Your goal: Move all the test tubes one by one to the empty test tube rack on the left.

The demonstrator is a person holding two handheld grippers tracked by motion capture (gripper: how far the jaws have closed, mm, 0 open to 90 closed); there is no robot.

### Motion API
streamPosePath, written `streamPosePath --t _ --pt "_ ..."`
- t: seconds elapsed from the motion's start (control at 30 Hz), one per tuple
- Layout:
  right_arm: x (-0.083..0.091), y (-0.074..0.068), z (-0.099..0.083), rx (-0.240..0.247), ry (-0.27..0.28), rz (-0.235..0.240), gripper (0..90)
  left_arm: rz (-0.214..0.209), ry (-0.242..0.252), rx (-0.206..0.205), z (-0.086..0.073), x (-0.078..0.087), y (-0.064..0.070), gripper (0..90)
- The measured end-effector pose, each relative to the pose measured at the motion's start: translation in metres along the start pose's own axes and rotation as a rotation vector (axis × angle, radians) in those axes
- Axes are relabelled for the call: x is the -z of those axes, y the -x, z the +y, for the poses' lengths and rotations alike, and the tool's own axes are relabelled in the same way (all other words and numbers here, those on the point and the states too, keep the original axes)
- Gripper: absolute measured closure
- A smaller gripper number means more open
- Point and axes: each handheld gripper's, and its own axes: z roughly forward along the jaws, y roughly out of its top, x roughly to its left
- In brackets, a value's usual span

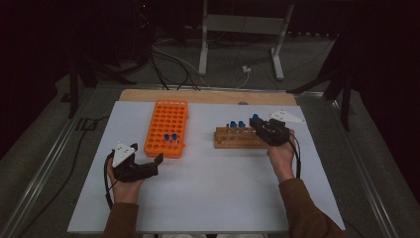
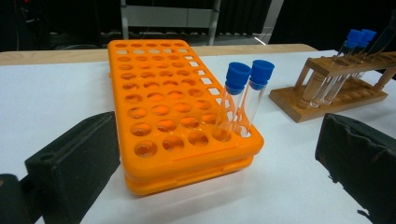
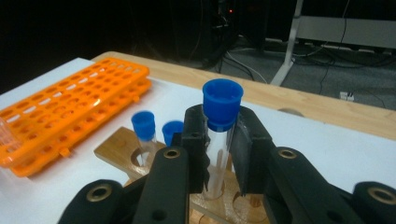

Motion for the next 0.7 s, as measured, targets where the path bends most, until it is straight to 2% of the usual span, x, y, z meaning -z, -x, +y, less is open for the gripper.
streamPosePath --t 0.4,0.57,0.7 --pt "0.02 -0.003 0.021 0.019 0.05 0.031 76.4 -0.012 0.005 -0.006 0.003 -0.001 0.006 1.0" --pt "0.024 -0.004 0.021 -0.005 0.048 0.056 76.4 -0.029 0.005 -0.033 0.009 -0.003 0.016 1.0" --pt "0.024 -0.008 0.018 0.0 0.035 0.076 76.3 -0.052 0.005 -0.048 0.013 -0.007 0.026 1.0"
